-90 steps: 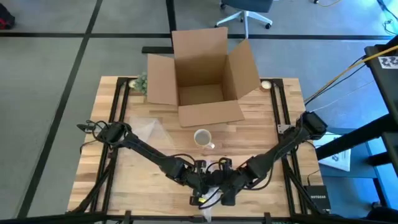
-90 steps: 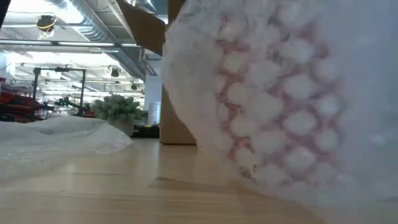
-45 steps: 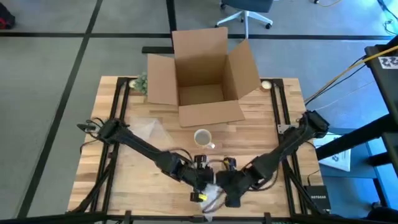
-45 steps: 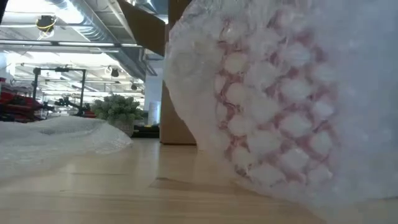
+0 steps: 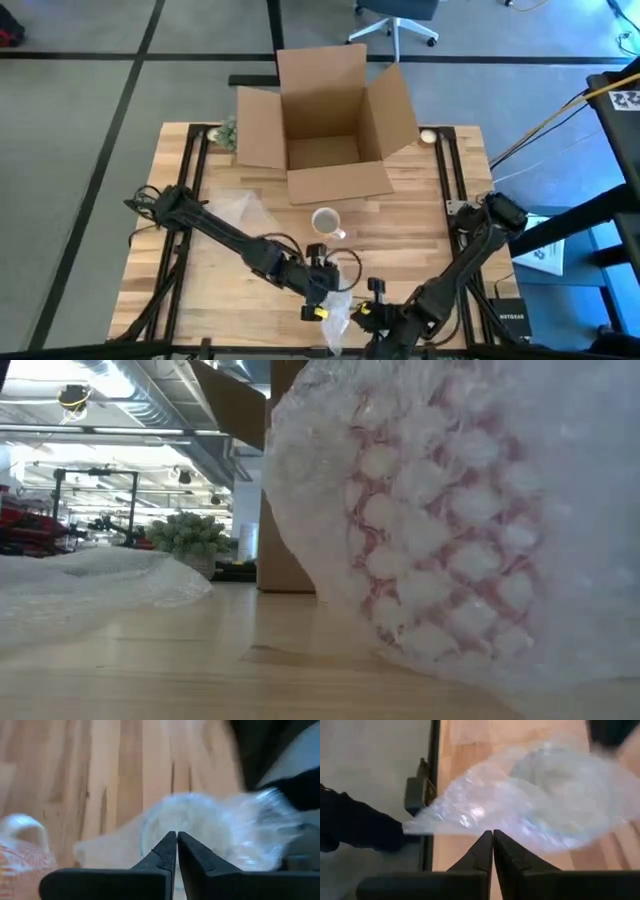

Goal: Wrap mug
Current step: Wrap the red mug with transparent bubble wrap

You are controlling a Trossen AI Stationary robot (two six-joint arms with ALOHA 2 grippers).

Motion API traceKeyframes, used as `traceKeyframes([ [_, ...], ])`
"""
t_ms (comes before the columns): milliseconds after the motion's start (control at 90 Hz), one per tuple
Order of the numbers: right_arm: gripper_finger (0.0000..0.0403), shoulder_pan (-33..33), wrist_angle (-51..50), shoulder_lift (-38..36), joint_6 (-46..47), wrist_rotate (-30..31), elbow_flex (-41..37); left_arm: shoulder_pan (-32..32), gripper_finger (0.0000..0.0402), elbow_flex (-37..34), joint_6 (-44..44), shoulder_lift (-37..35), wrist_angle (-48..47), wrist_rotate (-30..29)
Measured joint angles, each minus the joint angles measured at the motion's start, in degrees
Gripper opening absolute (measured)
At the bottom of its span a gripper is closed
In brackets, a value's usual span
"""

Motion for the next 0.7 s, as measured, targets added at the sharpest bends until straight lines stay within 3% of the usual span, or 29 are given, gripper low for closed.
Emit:
traceKeyframes([
  [244,0.0000,-3.7,2.9,0.0,-5.2,3.2,0.6,-0.1,0.0000,-3.8,-1.8,0.6,2.3,0.0],
  [511,0.0000,-9.5,1.2,0.1,-5.7,-5.8,0.8,-0.1,0.0000,-10.4,-3.3,0.9,12.3,2.0],
  [700,0.0000,-12.5,-2.4,-0.1,-4.5,-12.2,0.8,-0.1,0.0000,-11.2,-3.3,0.8,13.5,3.2],
])
